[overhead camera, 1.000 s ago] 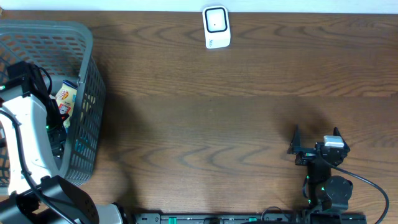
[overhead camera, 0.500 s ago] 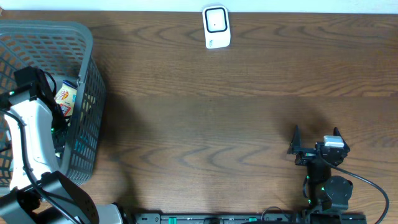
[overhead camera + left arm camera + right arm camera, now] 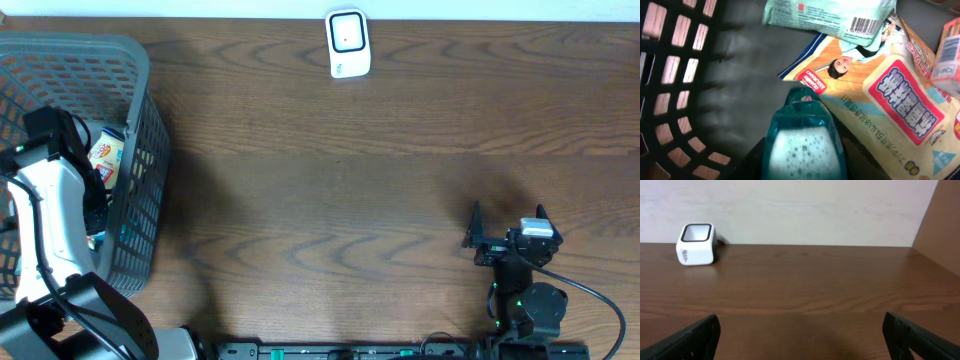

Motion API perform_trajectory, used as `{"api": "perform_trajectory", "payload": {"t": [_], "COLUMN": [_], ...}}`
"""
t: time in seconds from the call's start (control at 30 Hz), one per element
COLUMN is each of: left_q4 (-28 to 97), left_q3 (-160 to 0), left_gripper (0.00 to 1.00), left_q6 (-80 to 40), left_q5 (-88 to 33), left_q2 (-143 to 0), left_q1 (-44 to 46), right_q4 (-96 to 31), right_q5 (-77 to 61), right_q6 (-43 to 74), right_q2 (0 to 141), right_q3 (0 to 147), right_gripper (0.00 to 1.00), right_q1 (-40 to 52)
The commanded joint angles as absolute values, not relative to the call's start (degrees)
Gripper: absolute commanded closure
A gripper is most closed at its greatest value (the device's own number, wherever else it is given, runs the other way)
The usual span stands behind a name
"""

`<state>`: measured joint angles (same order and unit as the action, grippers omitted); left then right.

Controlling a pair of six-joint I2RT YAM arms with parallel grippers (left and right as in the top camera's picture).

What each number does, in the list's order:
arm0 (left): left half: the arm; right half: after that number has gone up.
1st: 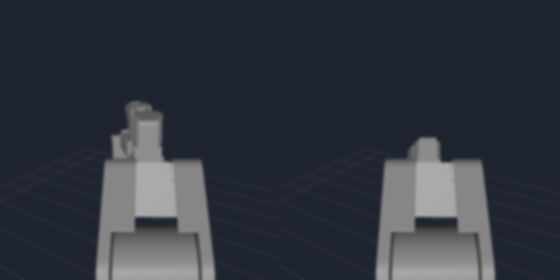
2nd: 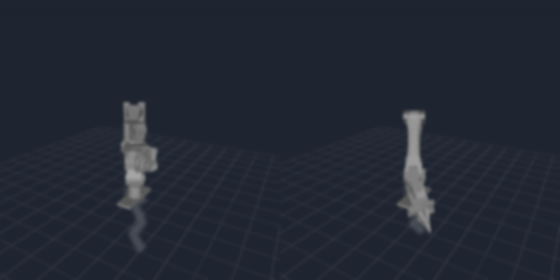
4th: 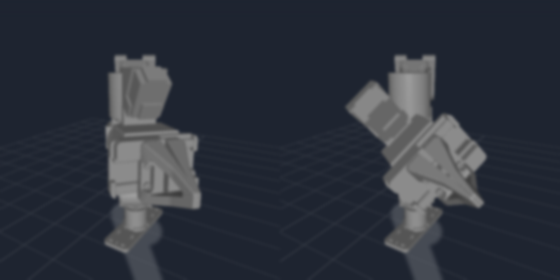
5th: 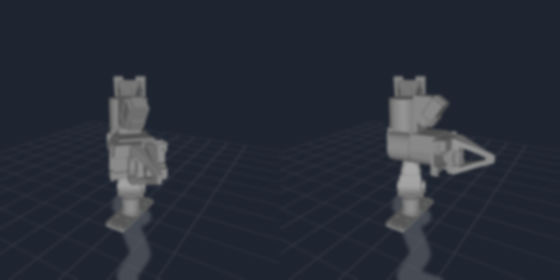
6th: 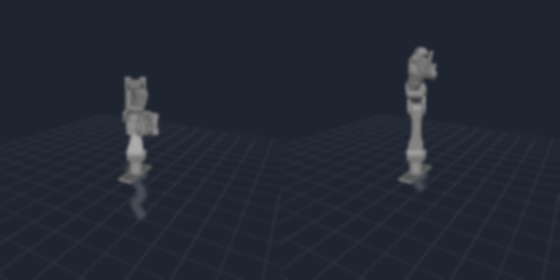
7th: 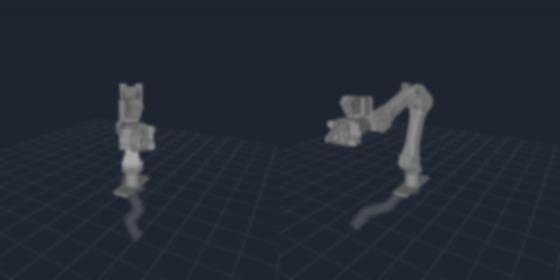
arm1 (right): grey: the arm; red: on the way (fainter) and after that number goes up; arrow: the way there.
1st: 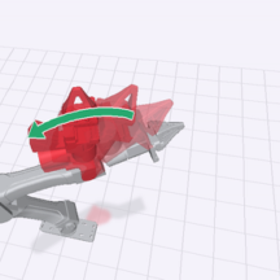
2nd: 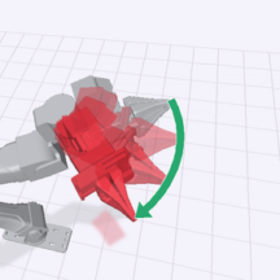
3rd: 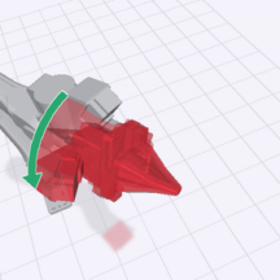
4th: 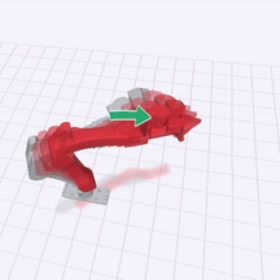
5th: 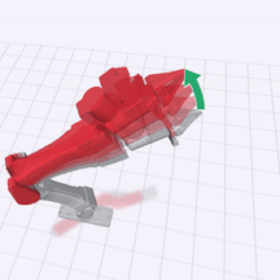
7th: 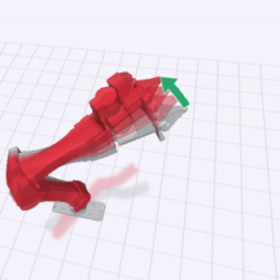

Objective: Scan the item barcode
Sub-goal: 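Lower the left gripper into the basket and grasp the blue mouthwash bottle, then lift the bottle out and place it on the table center-right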

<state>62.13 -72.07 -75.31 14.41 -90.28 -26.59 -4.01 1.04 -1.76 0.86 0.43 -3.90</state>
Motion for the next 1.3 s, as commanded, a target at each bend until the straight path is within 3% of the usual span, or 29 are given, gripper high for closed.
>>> {"api": "perform_trajectory", "payload": {"t": [0.0, 0.5, 0.8, 1.0, 1.13, 1.27], "left_q4": [61.56, 59.7, 49.95, 49.1, 49.15, 49.19], "left_q3": [-72.84, -79.24, -79.53, -79.53, -79.13, -79.07], "left_gripper": [0.72, 0.73, 0.73, 0.73, 0.73, 0.73], "left_q6": [-69.56, -68.6, -68.6, -67.77, -65.73, -62.67], "left_q5": [15.99, 16.23, 14.0, -1.78, -19.25, -26.83], "left_q2": [-89.43, -67.48, -49.21, -44.21, -46.5, -50.06], "left_q1": [-27.16, -27.2, -27.18, -27.18, -27.11, -25.02], "right_q4": [-4.14, -4.14, -4.14, -4.14, -4.14, -4.14], "right_q5": [0.93, 0.93, 0.93, 0.93, 0.93, 0.93], "right_q6": [-2.24, -2.24, -2.22, -2.24, -2.22, -2.24], "right_q2": [0.75, 0.75, 0.78, 0.78, 0.78, 0.78], "right_q3": [0.32, 0.32, 0.32, 0.32, 0.32, 0.32], "right_gripper": [0.01, 0.01, 0.01, 0.01, 0.01, 0.01], "right_q1": [-4.19, -4.19, -4.19, -4.19, -4.19, -4.19]}}
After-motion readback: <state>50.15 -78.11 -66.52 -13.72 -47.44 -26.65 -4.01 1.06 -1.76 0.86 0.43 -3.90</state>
